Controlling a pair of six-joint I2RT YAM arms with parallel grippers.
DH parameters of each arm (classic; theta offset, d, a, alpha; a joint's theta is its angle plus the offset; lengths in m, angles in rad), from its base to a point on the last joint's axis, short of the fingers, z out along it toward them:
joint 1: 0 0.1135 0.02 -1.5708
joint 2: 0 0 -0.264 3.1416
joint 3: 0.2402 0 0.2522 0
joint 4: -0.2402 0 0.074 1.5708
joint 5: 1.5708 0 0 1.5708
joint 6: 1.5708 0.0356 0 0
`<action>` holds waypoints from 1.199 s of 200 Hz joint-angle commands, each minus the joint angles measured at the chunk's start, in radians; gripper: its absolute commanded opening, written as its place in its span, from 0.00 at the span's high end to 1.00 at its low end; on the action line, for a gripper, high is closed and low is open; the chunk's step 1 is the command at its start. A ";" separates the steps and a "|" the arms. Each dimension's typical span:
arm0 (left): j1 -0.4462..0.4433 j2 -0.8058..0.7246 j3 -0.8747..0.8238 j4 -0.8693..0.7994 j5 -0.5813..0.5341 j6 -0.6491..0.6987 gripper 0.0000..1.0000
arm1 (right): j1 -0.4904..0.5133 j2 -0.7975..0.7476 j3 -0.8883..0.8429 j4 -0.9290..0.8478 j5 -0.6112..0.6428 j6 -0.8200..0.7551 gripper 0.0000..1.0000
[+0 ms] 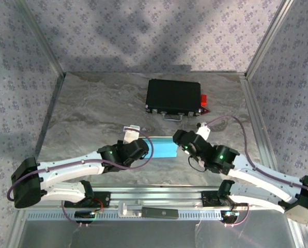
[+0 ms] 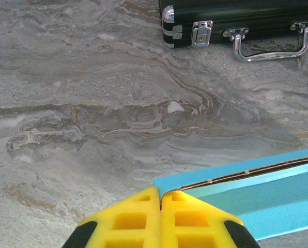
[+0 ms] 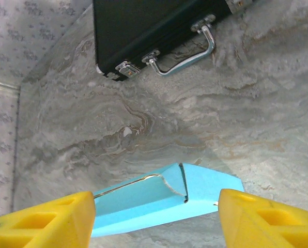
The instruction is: Fold the paper box
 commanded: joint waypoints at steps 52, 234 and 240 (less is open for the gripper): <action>-0.029 0.050 0.002 -0.107 0.038 -0.033 1.00 | -0.132 -0.060 -0.123 0.177 -0.279 0.428 0.16; -0.063 0.072 0.019 -0.112 0.004 -0.047 1.00 | -0.235 0.033 -0.260 0.365 -0.433 0.559 0.52; -0.065 0.070 0.019 -0.111 0.004 -0.049 1.00 | -0.236 0.033 -0.264 0.364 -0.433 0.558 0.53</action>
